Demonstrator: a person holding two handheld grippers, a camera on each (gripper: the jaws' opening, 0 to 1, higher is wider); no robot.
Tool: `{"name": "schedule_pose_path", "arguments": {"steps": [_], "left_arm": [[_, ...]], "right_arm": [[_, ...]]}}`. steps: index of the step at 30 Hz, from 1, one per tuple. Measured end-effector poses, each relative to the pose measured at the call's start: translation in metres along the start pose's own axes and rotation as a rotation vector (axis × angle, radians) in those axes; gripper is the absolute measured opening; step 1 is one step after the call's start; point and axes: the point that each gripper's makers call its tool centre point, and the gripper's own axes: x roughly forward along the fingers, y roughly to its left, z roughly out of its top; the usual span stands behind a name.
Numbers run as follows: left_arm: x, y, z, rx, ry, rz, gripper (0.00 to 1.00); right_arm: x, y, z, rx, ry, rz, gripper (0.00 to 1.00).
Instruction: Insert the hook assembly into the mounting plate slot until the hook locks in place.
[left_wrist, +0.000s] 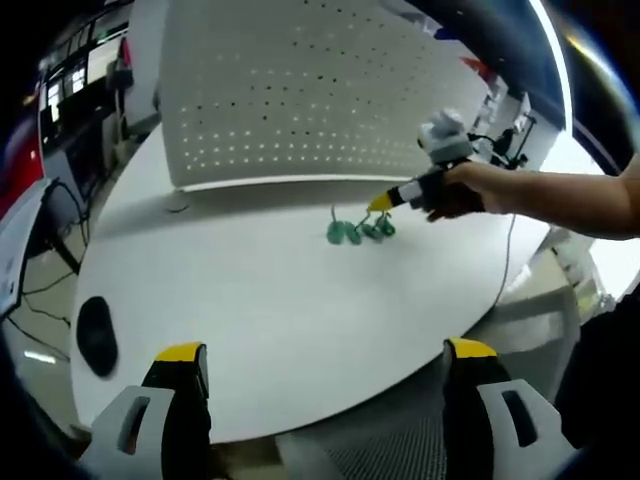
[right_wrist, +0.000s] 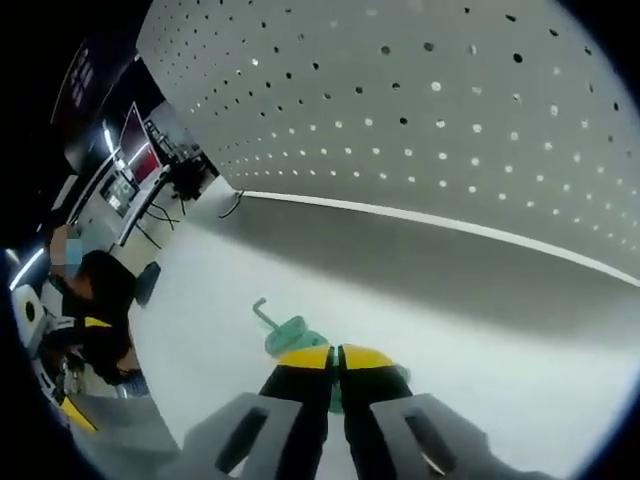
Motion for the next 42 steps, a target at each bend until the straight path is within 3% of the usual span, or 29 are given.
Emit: {"name": "schedule_pose_path", "arguments": {"steps": [13, 27, 34, 39, 42], "left_arm": [[0.001, -0.001, 0.006, 0.002, -0.014, -0.002, 0.99], [-0.003, -0.001, 0.014, 0.014, -0.033, -0.002, 0.99], [-0.005, -0.004, 0.025, 0.02, -0.06, -0.012, 1.0], [-0.003, -0.009, 0.036, 0.013, -0.083, -0.032, 0.99], [0.0, -0.016, 0.046, -0.069, -0.114, -0.077, 0.99]], "right_arm": [[-0.008, 0.0, 0.008, 0.036, -0.034, -0.003, 0.0], [-0.035, 0.002, 0.046, 0.029, -0.177, -0.023, 0.0], [-0.056, 0.015, 0.063, 0.034, -0.256, -0.004, 0.0], [-0.069, 0.033, 0.062, 0.06, -0.284, 0.036, 0.0], [-0.075, 0.044, 0.059, 0.061, -0.297, 0.051, 0.0]]}}
